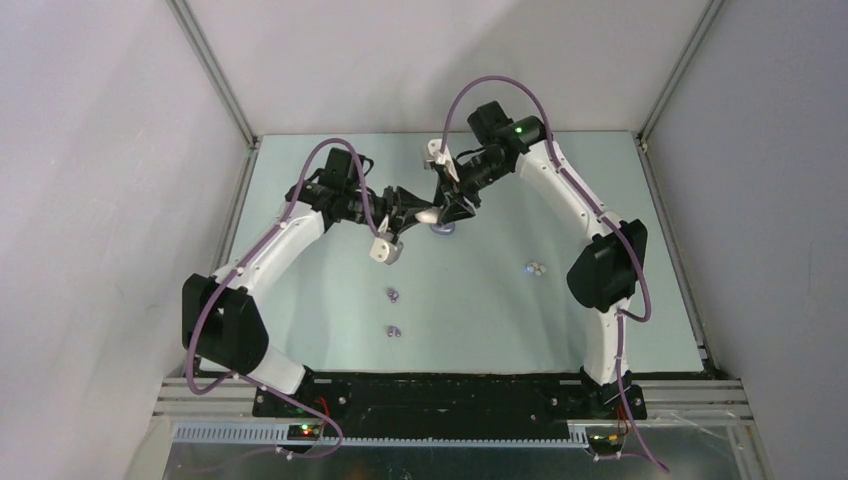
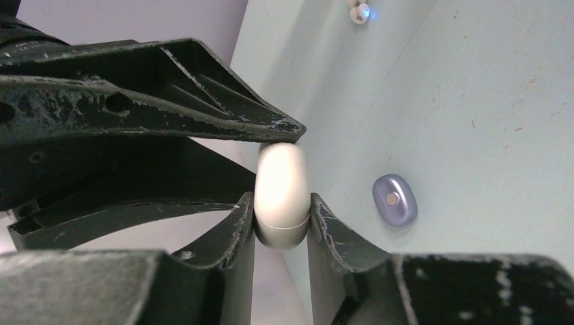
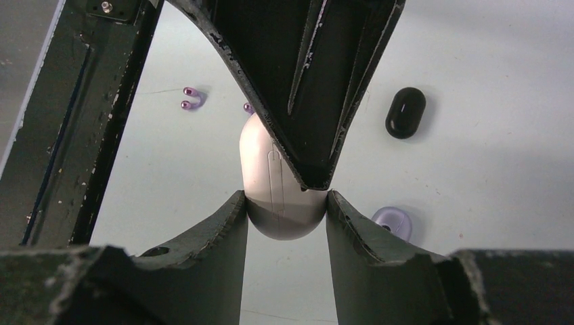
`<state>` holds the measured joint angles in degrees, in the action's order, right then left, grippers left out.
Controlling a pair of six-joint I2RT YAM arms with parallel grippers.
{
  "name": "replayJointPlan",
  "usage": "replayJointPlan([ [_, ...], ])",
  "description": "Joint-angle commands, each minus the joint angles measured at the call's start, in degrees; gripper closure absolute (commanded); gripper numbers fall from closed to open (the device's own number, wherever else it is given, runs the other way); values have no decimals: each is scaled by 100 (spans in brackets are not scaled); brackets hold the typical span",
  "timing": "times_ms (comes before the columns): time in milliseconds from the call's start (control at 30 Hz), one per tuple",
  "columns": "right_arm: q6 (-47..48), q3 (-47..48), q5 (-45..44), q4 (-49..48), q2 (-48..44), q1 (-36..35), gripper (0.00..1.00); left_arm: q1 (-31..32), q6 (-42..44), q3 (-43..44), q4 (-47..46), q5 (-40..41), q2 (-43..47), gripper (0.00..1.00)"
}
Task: Insert the wireless bluetooth earbuds into the charging case
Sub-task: Pick up the charging case at the center of the board.
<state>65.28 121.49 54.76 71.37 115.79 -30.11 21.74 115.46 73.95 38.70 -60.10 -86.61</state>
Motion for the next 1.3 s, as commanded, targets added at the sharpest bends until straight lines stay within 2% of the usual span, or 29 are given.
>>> replayJointPlan([
  [0, -400, 59, -12, -506, -257, 56, 47, 33, -861, 74, -627, -64, 52, 99],
  [33, -889, 19, -15, -896, -297, 150, 41, 32, -1383, -68, -1358, 90, 123, 99],
  [67, -1363, -18, 24, -1112, -411, 214, 32, 32, -2626, -270, -1823, 180, 165, 100],
  [100, -1581, -130, 43, -1625, -488, 376, 30, 35, -3215, -379, -2657, 413, 257, 100],
  [133, -2035, -189, 28, -1903, -639, 463, 27, 33, -4168, -550, -2995, 535, 344, 100],
  [167, -2233, -326, 5, -2368, -721, 620, 26, 26, -4609, -620, -3530, 771, 380, 100],
  [200, -2514, -380, -43, -2577, -873, 770, 25, 25, -5367, -707, -3682, 995, 456, 100],
  [233, -2600, -486, -66, -2886, -1018, 827, 25, 13, -5749, -724, -4021, 1094, 489, 100],
  [300, -2685, -718, -211, -3222, -1289, 921, 27, -18, -7107, -657, -4106, 1249, 545, 100],
  [367, -2517, -1122, -303, -3473, -1587, 926, 31, -83, -7960, -475, -3981, 1194, 532, 100],
  [500, -2161, -1568, -586, -3608, -1786, 744, 39, -206, -9098, -104, -3751, 884, 390, 100],
  [567, -1828, -1313, -628, -3050, -1618, 576, 42, -303, -9401, 91, -3703, 632, 268, 100],
  [633, -1752, -1139, -622, -2898, -1450, 487, 43, -345, -9498, 227, -3506, 500, 186, 100],
  [967, -1779, -929, -710, -2974, -1210, 150, 43, -347, -8927, 604, -2625, 326, 145, 100],
  [1267, -1611, -1038, -457, -3049, -1398, 75, 46, -346, -8868, 691, -2395, 357, 72, 100],
])
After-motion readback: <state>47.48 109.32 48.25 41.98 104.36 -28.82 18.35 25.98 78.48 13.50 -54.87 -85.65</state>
